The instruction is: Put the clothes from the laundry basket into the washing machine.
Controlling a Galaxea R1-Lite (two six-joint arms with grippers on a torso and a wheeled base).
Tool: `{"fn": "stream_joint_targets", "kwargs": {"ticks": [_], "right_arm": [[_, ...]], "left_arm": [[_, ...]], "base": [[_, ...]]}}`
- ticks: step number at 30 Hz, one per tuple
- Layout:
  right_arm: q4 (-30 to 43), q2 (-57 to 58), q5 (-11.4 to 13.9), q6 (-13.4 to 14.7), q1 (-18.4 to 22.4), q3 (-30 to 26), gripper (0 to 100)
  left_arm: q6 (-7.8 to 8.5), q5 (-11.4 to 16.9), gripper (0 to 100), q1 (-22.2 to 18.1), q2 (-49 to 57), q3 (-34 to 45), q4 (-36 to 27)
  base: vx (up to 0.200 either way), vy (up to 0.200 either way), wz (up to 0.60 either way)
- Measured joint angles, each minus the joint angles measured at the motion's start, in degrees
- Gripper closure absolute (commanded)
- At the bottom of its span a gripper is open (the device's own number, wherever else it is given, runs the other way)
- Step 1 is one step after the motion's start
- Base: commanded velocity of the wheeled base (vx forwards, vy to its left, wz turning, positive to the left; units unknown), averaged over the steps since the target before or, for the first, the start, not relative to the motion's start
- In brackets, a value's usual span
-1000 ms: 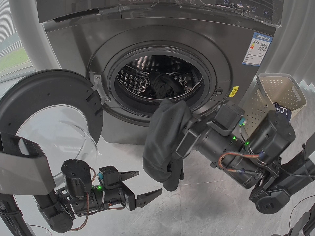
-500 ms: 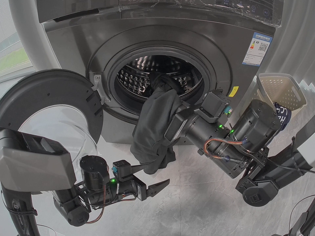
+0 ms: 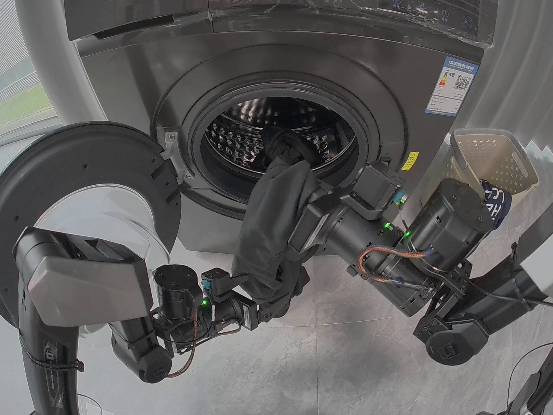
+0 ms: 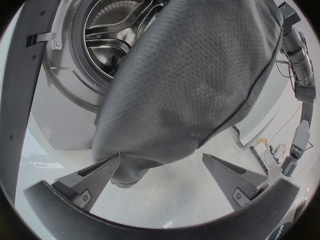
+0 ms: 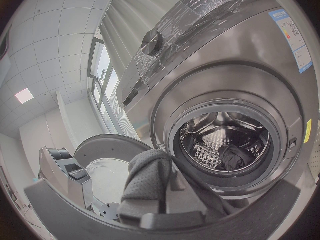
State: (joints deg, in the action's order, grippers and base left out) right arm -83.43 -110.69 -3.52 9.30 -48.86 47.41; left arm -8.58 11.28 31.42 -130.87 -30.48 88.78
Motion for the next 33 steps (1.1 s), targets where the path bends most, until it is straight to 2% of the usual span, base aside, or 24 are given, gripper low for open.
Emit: {"fn": "stream_joint_targets", "kwargs": {"ticks": [8, 9, 22, 32, 33], "right_arm": [[0.0, 0.3, 0.0, 0.0, -0.4, -0.7, 100], [-0.2, 0.3, -0.1, 0.0, -0.5, -0.9, 100], [-0.4, 1.5, -0.1, 0.0, 0.1, -2.5, 100], [-0.2, 2.6, -0.1, 0.1, 1.0, -3.8, 100], [-0.2, 2.6, -0.1, 0.1, 1.0, -3.8, 100]], "left_arm": [[-0.11, -0.3, 0, -0.4, -0.7, -1.7, 0.0], [-0.11, -0.3, 100, -0.4, -0.7, -1.9, 0.0], [-0.48, -1.9, 100, -0.5, -0.9, -3.8, 0.0], [-0.72, -1.1, 100, -0.1, 3.2, 0.6, 0.0], [-0.63, -0.9, 0, 0.0, 3.3, 1.0, 0.0]], "base": [[0.0, 0.0, 0.0], [0.0, 0.0, 0.0], [0.0, 0.0, 0.0], [0.0, 0.0, 0.0], [0.0, 0.0, 0.0]]}}
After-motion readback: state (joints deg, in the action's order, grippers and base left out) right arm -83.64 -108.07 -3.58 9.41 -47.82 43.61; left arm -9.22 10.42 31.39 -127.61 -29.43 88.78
